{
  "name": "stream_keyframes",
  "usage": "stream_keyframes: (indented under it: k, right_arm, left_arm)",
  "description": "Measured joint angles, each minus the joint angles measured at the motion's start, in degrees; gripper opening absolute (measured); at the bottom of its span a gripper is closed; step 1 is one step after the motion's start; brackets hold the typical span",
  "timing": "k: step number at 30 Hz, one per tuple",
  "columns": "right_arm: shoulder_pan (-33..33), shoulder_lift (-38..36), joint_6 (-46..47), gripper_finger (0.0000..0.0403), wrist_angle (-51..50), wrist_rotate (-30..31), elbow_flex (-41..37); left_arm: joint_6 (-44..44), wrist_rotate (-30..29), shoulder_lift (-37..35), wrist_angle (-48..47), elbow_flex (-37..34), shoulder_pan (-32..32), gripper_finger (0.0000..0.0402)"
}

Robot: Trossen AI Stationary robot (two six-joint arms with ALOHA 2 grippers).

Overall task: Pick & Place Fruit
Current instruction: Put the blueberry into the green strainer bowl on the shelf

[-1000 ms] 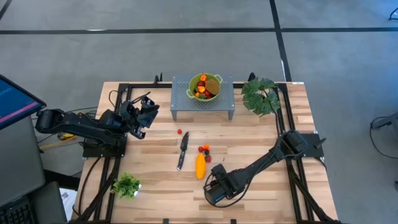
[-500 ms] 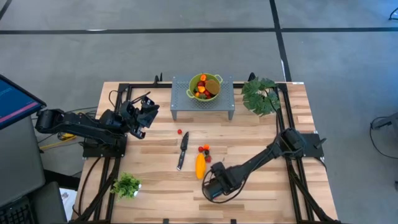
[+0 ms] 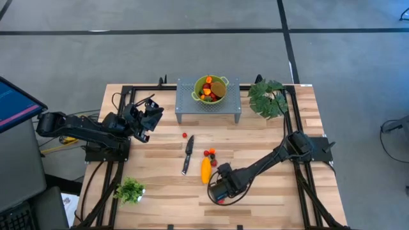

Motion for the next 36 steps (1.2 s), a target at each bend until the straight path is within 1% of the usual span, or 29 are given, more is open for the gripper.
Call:
stream_keyframes:
  k: [7,18,31,36]
  right_arm:
    - [-0.50,0.00,-0.25,0.0152,-1.41,0.08,-0.04]
    - [-2.34,-0.04,-4.10,0.0147,-1.37,-0.74,-0.09]
    - [-2.55,-0.04,-4.10,0.0120,-1.75,-0.05,-0.10]
    - [-2.60,-0.02,-4.10,0.0116,-1.81,0.09,-0.10]
  left_arm:
    - [-0.01,0.01,-0.01,0.00,0.00,-0.01,0.0106]
    - [0.00,0.06,0.00,0.00,0.00,0.00,0.0106]
    - [-0.01,0.20,-0.01,0.00,0.02,-0.01,0.0106]
    - [-0.01,0.17,-0.01,0.00,0.01,0.00,0.0106]
